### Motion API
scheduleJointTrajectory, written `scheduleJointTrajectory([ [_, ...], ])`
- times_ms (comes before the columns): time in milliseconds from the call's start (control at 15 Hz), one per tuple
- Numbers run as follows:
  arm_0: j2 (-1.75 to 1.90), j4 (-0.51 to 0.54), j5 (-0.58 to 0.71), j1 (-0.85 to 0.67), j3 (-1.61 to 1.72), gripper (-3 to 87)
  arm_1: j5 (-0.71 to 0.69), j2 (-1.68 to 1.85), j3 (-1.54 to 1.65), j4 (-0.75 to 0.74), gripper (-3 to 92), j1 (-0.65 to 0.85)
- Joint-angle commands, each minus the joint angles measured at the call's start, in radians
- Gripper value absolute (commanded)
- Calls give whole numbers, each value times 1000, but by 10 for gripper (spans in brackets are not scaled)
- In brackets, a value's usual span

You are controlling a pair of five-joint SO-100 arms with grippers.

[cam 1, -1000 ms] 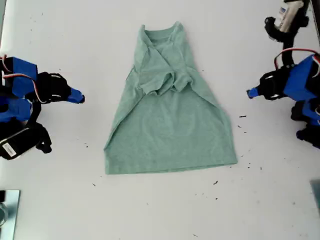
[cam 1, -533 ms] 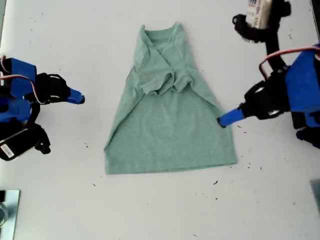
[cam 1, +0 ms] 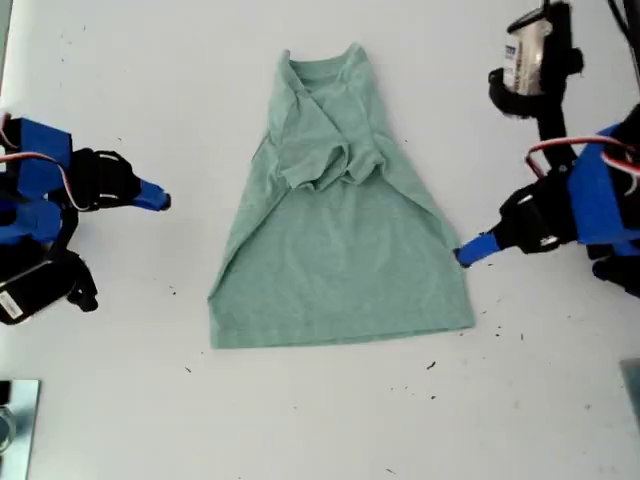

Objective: Fold t shirt

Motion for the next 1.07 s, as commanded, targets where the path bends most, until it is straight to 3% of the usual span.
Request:
scheduleJointTrajectory([
  [0,12,-14,-15,14,-6,-2,84,29,69,-38,324,-74],
  [133,9,-14,-14,11,-6,-2,146,34,201,-156,347,-126],
  [533,-11,-21,-11,18,-5,-2,186,-97,561,-692,317,-138],
  [667,-12,-21,-11,18,-5,-2,195,-213,604,-776,238,-141],
  [733,-12,-21,-9,17,-5,-2,204,-302,614,-822,119,-146],
  [867,-12,-23,-9,17,-5,-2,219,-430,586,-874,-10,-172],
  [1000,-12,-21,-11,25,-5,-2,202,-423,546,-844,-9,-176],
])
